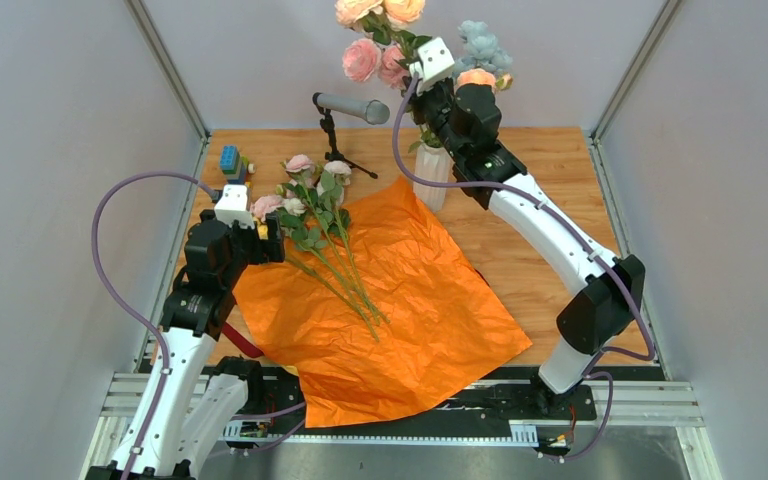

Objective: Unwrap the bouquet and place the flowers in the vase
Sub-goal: Insert the fake flower into the vase.

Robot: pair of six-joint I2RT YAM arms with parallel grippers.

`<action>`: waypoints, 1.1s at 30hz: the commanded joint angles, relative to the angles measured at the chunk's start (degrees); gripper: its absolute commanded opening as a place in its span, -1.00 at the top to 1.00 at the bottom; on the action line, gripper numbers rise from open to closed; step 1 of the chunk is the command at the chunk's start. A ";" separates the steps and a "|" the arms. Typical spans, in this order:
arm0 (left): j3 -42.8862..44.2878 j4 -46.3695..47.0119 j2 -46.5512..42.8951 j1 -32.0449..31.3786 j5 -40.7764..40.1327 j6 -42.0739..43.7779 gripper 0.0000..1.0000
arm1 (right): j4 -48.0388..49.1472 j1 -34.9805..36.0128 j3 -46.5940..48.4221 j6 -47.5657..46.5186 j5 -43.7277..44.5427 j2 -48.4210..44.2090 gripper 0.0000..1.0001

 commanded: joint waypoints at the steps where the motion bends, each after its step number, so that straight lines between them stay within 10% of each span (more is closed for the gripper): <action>1: -0.07 0.70 -0.49 0.35 -0.15 0.86 -1.00 | 2.21 -0.69 -0.94 1.41 1.11 1.31 1.00; 11: -0.14 0.70 -0.33 0.34 -0.06 0.86 -1.00 | 2.21 -0.98 -1.40 1.49 1.90 1.13 0.21; 33: -0.11 0.70 0.17 0.35 0.38 0.68 -1.00 | 3.50 -0.89 -6.70 4.11 -4.72 -6.40 -0.39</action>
